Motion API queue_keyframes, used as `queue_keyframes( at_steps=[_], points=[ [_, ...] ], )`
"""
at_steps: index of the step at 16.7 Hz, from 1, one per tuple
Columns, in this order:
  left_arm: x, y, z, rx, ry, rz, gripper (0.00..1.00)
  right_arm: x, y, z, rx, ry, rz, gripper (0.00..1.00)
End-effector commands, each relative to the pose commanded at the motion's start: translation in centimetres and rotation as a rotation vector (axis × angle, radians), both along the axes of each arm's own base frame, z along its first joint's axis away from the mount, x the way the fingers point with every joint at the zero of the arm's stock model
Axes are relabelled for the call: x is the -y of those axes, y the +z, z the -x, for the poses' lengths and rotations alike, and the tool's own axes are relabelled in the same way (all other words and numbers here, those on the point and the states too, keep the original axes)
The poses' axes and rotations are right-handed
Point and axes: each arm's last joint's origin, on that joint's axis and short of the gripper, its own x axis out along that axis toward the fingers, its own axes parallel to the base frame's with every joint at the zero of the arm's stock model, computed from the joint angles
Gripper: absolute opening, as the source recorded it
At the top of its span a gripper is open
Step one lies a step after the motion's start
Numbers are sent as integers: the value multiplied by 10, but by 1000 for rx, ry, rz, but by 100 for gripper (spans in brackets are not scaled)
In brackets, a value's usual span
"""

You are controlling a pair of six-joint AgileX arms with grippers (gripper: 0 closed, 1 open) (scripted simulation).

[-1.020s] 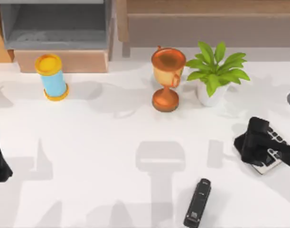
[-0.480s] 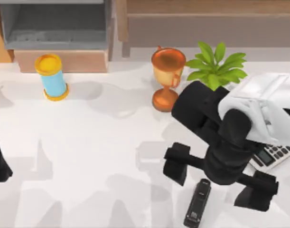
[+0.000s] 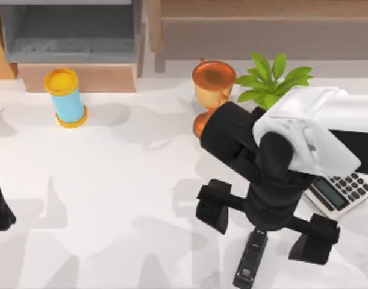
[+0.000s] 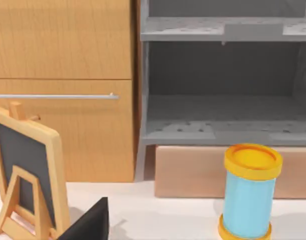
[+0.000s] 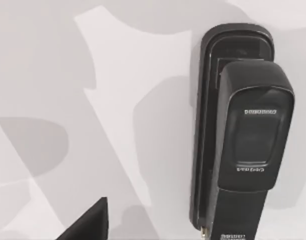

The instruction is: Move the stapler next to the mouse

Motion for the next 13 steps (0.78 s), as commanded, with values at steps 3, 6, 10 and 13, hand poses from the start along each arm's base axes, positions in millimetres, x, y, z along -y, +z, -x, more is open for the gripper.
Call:
queue_keyframes(
  at_steps=[3,6,10,13],
  points=[
    [0,0,0,0,0,0,100,-1,-12,0,-3,4,5,100],
    [0,0,0,0,0,0,100,-2,-37,0,5,4,-4,100],
    [0,0,0,0,0,0,100,-2,-50,1,-1,4,3,100],
    [0,0,0,0,0,0,100,-2,-50,1,-1,4,3,92]
  ],
)
